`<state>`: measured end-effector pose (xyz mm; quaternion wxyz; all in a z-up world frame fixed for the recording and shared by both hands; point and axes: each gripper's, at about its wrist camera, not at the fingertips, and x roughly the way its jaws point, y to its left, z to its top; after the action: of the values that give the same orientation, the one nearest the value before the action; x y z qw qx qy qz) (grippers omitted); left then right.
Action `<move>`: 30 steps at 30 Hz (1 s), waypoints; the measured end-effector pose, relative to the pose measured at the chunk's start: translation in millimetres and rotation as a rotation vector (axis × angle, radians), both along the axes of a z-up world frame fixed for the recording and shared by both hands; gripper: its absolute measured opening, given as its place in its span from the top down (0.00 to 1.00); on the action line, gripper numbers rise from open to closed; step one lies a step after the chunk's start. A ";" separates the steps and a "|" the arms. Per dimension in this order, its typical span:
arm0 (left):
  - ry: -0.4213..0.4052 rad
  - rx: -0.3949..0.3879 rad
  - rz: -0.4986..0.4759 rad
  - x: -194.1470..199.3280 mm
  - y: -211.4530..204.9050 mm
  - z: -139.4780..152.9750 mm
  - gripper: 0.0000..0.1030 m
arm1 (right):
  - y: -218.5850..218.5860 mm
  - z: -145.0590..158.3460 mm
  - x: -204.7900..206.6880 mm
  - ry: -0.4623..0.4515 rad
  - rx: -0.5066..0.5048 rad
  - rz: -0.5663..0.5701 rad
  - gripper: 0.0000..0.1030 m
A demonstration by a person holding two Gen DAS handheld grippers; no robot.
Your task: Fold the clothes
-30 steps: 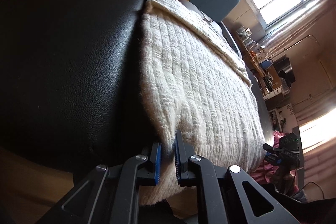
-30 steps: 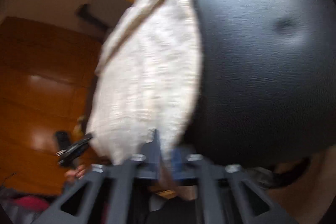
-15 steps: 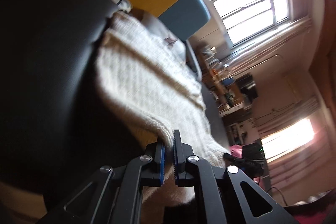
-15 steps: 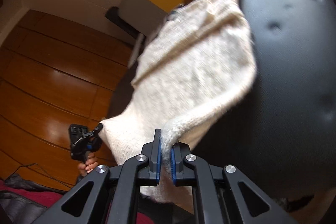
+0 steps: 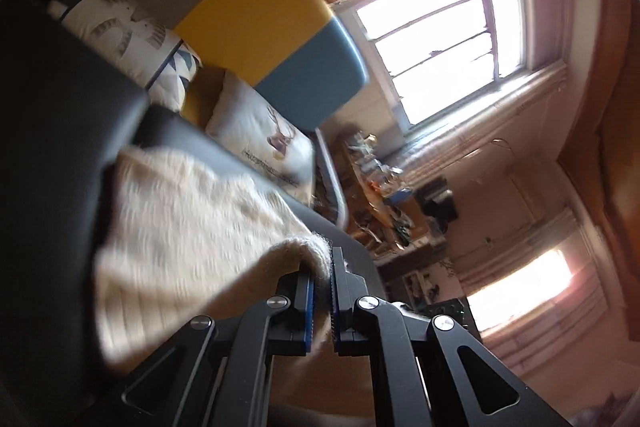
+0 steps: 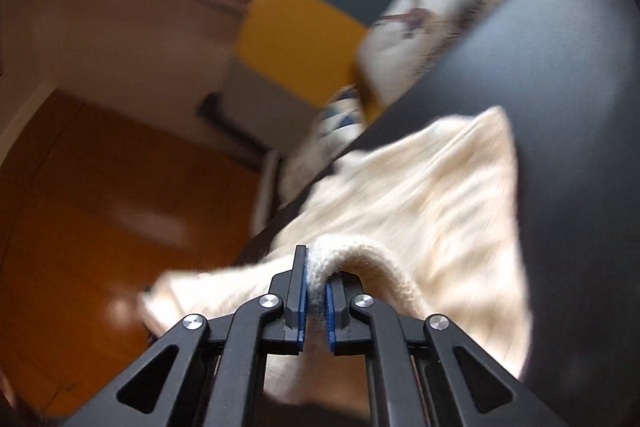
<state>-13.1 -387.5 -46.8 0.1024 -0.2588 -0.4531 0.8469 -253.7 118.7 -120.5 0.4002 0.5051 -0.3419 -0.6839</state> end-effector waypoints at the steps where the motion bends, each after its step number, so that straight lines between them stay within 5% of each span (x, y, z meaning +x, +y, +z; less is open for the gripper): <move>1: -0.030 -0.004 0.010 -20.5 -8.4 -7.0 0.94 | -2.9 -14.3 -13.1 -0.048 0.026 -0.027 0.94; 4: -0.178 0.020 0.045 -69.1 -31.1 -46.5 0.94 | -6.3 -45.0 -36.6 -0.145 0.078 -0.076 0.91; 7: -0.332 0.027 0.102 -93.3 -47.8 -85.7 0.94 | -0.3 -55.4 -39.2 -0.187 0.004 -0.077 0.89; 14: -0.314 0.247 0.100 -87.1 -74.0 -106.0 0.87 | 12.7 -36.9 -41.1 -0.186 -0.063 -0.088 0.71; 19: -0.299 0.210 0.200 -59.1 -84.7 -95.0 0.77 | 2.5 -0.9 -32.8 -0.070 -0.056 -0.045 0.69; 23: -0.339 0.071 0.225 -37.1 -80.3 -90.7 0.70 | -34.7 13.1 -14.9 0.080 0.164 0.079 0.67; 30: -0.385 -0.150 0.049 -28.0 -40.7 -94.4 0.70 | -107.6 -1.2 16.1 0.361 0.614 0.286 0.67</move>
<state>-41.1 -428.2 -141.2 -0.0265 -0.4117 -0.4063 0.8153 -237.6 11.2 -121.7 0.3755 0.5157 0.0286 -0.7696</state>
